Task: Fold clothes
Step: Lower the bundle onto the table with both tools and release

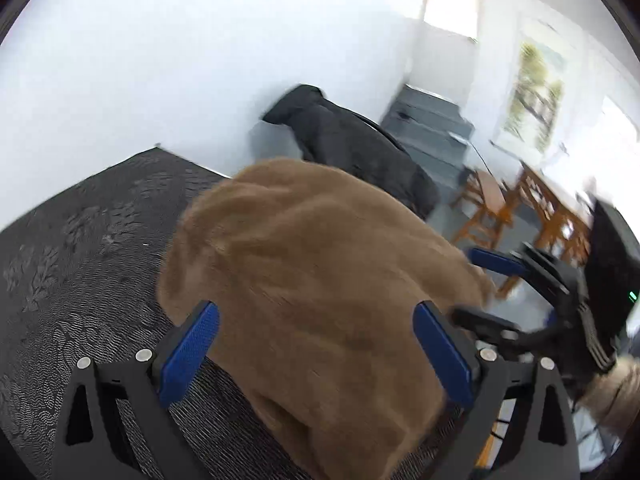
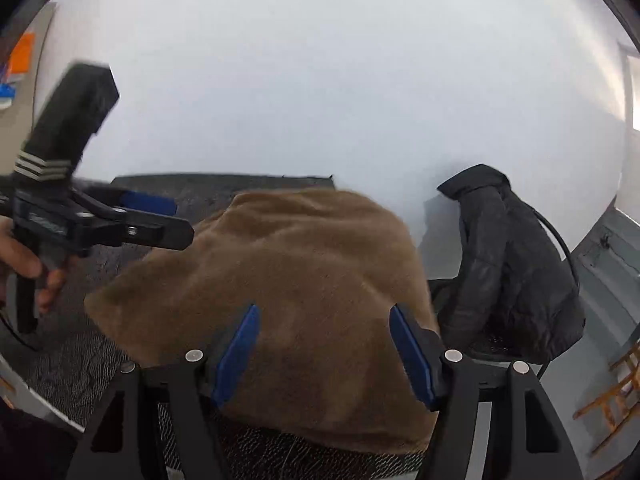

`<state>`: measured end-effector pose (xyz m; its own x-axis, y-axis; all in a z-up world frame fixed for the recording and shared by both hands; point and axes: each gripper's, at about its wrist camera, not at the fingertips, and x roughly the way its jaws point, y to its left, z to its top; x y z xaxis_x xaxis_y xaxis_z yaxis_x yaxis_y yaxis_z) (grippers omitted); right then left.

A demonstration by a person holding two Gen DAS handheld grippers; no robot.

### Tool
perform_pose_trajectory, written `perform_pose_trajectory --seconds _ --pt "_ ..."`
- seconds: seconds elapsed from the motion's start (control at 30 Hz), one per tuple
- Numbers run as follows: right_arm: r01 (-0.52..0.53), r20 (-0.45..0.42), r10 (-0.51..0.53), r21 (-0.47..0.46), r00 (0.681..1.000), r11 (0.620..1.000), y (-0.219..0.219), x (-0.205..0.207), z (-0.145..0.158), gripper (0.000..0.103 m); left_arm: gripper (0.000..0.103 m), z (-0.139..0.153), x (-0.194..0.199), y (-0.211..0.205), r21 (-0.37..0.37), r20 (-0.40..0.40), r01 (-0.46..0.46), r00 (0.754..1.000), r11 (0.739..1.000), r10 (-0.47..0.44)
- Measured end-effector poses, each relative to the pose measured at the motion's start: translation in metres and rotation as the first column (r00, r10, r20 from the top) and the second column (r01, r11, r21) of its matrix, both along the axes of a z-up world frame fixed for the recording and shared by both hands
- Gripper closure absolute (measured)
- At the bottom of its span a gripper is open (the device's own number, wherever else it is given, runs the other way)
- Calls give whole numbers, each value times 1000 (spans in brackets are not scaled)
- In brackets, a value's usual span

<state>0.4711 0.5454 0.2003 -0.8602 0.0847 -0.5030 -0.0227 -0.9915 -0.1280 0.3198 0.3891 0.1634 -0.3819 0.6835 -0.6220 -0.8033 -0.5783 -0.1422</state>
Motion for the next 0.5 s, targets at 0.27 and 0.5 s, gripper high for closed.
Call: perform_pose_trajectory --seconds 0.27,0.5 --pt "-13 80 10 38 997 999 -3 -14 -23 28 4 -46 1 17 -104 24 17 1000 994 -15" --pt "10 78 -15 62 997 998 -8 -15 -37 26 2 -59 -5 22 -126 11 -8 1000 992 9"
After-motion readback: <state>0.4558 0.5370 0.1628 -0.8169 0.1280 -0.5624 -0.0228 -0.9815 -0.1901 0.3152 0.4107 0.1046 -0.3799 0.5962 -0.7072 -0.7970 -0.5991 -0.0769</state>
